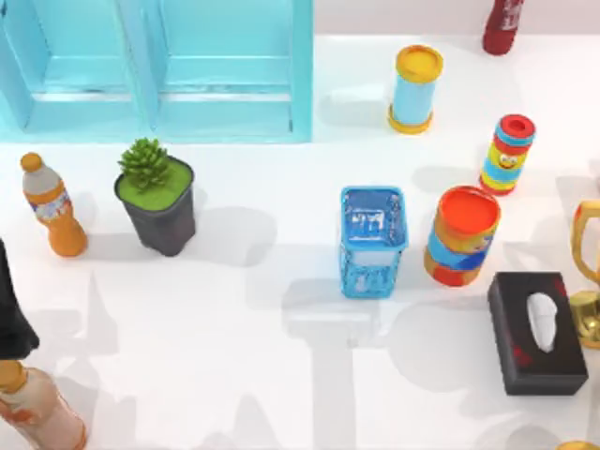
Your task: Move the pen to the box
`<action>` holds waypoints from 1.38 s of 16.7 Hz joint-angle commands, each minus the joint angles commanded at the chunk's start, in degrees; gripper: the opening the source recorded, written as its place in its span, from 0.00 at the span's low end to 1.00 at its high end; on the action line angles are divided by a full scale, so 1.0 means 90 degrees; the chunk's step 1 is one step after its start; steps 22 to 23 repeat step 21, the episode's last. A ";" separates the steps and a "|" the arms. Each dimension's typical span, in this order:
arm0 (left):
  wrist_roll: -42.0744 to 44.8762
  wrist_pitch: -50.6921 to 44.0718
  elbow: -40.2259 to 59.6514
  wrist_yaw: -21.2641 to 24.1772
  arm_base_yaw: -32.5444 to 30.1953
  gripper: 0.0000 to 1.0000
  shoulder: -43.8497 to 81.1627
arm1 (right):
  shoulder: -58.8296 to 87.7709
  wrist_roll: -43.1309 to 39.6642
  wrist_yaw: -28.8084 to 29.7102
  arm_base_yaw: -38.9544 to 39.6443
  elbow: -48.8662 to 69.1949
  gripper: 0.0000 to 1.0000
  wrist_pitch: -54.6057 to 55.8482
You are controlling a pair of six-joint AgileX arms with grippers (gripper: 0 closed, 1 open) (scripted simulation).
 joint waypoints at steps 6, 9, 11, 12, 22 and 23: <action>0.0000 0.0000 0.0000 0.0000 0.0000 1.00 0.0000 | 0.0000 0.0000 0.0000 0.0000 0.0000 0.30 0.0000; 0.0000 0.0000 0.0000 0.0000 0.0000 1.00 0.0000 | 0.0000 0.0000 0.0000 0.0000 0.0000 0.53 0.0000; 0.0000 0.0000 0.0000 0.0000 0.0000 1.00 0.0000 | 0.0000 0.0000 0.0000 0.0000 0.0000 0.68 0.0000; 0.0000 0.0000 0.0000 0.0000 0.0000 1.00 0.0000 | 0.0000 0.0000 0.0000 0.0000 0.0000 0.75 0.0000; 0.0000 0.0000 0.0000 0.0000 0.0000 1.00 0.0000 | 0.0000 0.0000 0.0000 0.0000 0.0000 1.00 0.0000; 0.0000 0.0000 0.0000 0.0000 0.0000 1.00 0.0000 | 0.0000 0.0000 0.0000 0.0000 0.0000 1.00 0.0000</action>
